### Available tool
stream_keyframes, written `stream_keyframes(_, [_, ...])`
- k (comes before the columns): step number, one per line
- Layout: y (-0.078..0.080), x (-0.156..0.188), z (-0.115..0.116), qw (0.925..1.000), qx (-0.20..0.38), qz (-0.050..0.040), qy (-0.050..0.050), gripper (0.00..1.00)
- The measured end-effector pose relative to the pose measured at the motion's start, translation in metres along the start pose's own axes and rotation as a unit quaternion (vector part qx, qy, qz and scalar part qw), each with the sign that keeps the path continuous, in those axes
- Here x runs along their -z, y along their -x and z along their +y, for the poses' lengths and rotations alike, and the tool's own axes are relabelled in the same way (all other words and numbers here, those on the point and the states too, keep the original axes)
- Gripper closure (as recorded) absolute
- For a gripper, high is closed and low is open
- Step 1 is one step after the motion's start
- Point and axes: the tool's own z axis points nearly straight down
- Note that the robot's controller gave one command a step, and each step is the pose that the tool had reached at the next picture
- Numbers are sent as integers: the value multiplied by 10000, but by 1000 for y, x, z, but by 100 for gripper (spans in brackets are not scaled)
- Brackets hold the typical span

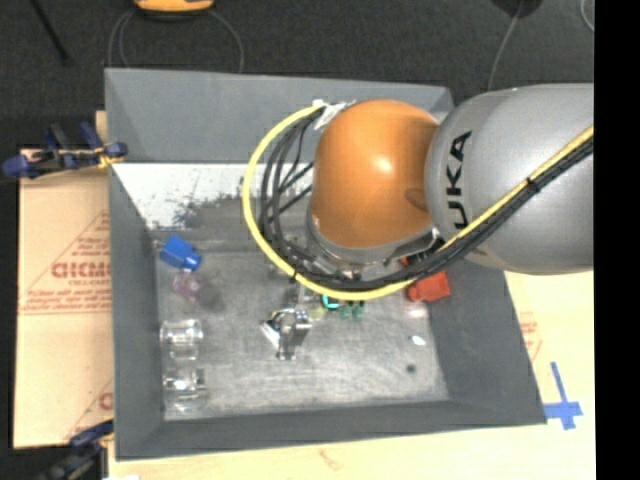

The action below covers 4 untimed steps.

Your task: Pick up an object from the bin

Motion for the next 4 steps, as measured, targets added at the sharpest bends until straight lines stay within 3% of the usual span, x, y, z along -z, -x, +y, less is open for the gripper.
stream_keyframes(1, [20, -136, -39, 10000, -15, -3, -4, 0])
stream_keyframes(2, [29, -157, -62, 9998, -189, -72, 29, 0])
stream_keyframes(3, [32, -153, -62, 9997, -207, -133, 31, 100])
stream_keyframes(4, [45, -19, -42, 9996, -267, -78, 14, 100])
